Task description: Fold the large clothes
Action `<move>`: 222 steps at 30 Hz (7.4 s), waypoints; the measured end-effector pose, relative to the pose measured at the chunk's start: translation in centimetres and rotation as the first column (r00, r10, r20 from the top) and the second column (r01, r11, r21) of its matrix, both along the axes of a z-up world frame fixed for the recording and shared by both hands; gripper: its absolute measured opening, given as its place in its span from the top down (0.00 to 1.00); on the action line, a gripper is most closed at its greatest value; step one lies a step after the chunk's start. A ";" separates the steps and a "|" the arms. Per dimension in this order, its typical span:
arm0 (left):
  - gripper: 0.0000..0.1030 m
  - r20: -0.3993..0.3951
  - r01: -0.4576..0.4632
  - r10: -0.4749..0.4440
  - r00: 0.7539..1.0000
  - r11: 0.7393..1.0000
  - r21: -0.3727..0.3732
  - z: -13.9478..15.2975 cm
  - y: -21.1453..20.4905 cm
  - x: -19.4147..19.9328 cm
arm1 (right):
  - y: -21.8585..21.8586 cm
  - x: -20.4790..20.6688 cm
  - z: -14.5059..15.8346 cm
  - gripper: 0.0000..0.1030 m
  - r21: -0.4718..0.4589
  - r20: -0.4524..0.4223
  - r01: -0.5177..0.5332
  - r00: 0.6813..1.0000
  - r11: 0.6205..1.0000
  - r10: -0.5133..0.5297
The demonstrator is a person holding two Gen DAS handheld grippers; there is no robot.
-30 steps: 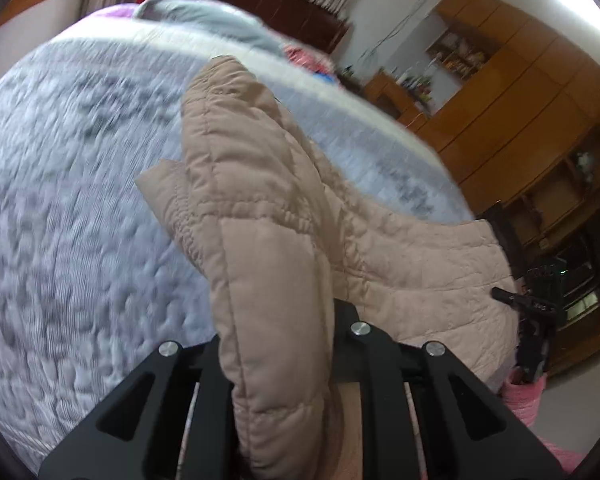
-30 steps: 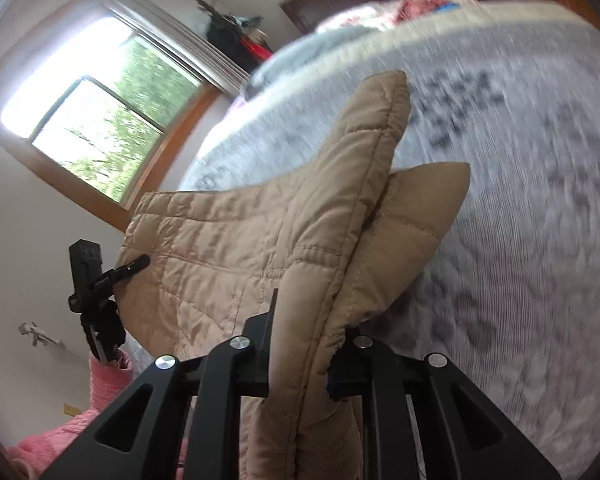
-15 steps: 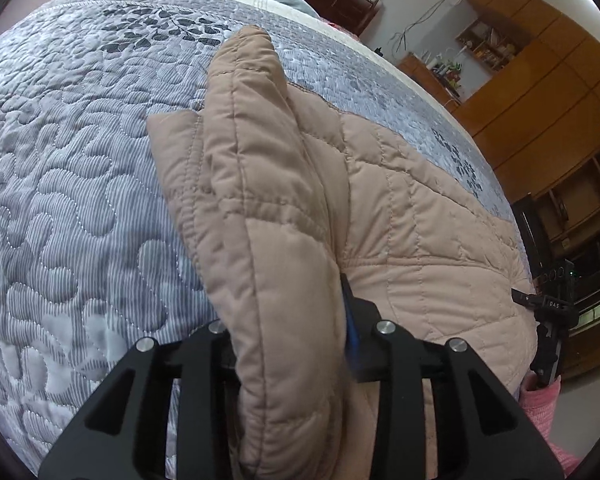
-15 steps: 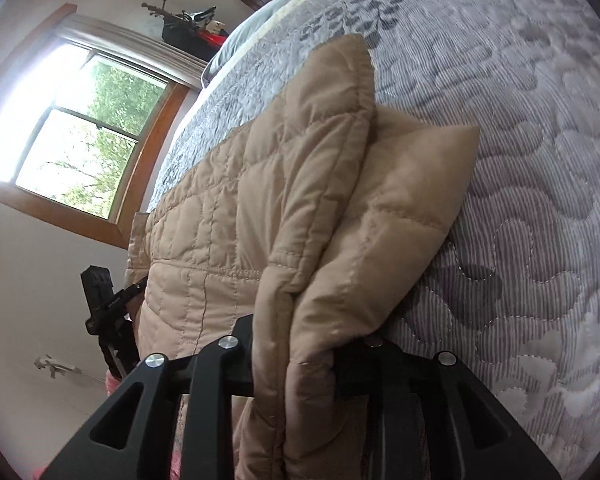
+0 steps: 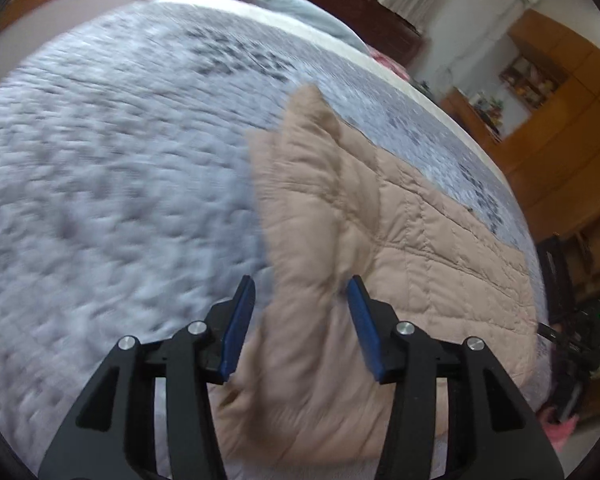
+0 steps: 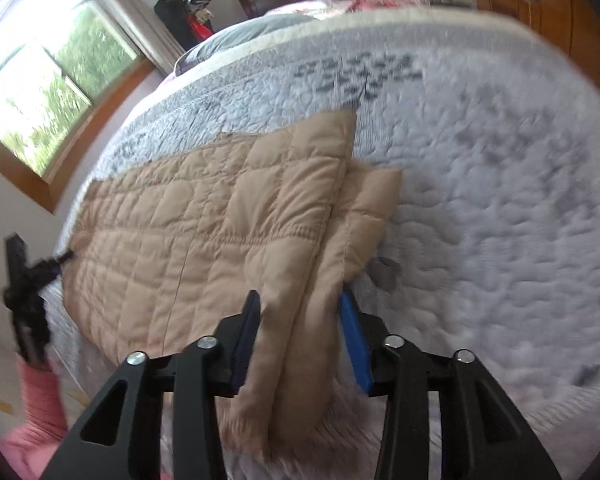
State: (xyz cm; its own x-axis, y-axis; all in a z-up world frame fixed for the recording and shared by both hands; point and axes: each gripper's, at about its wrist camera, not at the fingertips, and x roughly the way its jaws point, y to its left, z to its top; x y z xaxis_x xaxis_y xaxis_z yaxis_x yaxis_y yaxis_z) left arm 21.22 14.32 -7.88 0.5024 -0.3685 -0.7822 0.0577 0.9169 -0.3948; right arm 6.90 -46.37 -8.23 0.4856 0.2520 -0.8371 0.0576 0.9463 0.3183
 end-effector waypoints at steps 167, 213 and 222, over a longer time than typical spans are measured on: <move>0.67 0.089 0.255 -0.263 0.961 0.963 0.092 2.5 -17.8 -0.5 | 13.7 7.6 5.2 0.79 0.021 -0.088 -0.251 0.964 0.968 0.252; 0.63 0.060 0.510 -0.517 0.854 0.855 0.097 -0.6 -29.4 -3.5 | -0.1 -3.1 -0.6 0.58 0.073 -0.038 0.027 0.999 0.997 -0.025; 0.63 0.080 0.445 -0.451 0.889 0.892 0.082 1.2 -29.2 -1.9 | -1.8 0.6 4.3 0.44 0.046 0.020 0.057 0.998 0.997 -0.058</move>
